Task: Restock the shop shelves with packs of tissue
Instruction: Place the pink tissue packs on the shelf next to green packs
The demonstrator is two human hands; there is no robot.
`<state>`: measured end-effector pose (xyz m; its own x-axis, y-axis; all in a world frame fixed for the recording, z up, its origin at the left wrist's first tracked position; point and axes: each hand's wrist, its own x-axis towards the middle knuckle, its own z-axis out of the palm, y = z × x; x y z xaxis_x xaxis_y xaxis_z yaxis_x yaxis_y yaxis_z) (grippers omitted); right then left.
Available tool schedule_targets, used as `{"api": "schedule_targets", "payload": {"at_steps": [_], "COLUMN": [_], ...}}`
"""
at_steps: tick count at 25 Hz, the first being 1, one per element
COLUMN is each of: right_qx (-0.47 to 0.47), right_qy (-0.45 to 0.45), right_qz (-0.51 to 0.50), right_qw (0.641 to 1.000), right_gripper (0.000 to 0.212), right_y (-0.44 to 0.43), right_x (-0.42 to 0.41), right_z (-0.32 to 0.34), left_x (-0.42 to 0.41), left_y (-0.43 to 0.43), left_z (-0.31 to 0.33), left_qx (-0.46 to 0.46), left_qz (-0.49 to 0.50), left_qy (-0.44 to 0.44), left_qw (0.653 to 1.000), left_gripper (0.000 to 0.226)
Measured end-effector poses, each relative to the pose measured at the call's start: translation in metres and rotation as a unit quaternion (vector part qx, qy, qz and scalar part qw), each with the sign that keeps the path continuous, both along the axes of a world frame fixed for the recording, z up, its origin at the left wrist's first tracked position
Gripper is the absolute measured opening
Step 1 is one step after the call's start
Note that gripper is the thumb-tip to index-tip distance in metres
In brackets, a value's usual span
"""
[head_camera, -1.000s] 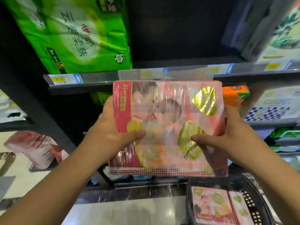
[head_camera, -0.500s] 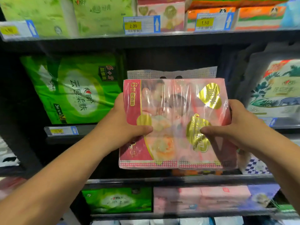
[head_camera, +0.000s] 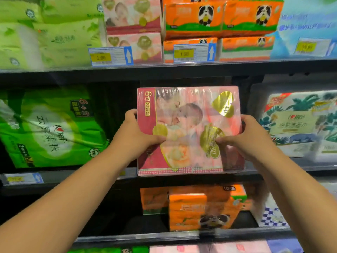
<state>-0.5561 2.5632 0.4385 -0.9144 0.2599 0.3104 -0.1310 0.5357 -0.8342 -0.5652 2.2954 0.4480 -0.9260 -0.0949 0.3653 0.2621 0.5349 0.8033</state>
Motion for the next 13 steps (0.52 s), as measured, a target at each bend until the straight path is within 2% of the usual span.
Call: {"api": "schedule_targets", "payload": {"at_steps": [7,13], "right_qx": [0.018,0.056], "right_qy": [0.013,-0.007], "right_qz": [-0.028,-0.048], "right_qw": [0.999,0.997], "right_gripper": [0.072,0.064], "right_y": [0.008,0.006], "right_x": [-0.054,-0.099], "right_z": [-0.004,-0.034], "left_x": [-0.058,-0.11], "left_y": [0.015,0.023], "left_z": [-0.013,-0.047], "left_qx": [0.014,-0.022], "left_qz": [0.011,0.025], "left_qy": [0.008,-0.035], "left_qw": [1.0,0.999], "left_gripper": [0.081,0.082]}}
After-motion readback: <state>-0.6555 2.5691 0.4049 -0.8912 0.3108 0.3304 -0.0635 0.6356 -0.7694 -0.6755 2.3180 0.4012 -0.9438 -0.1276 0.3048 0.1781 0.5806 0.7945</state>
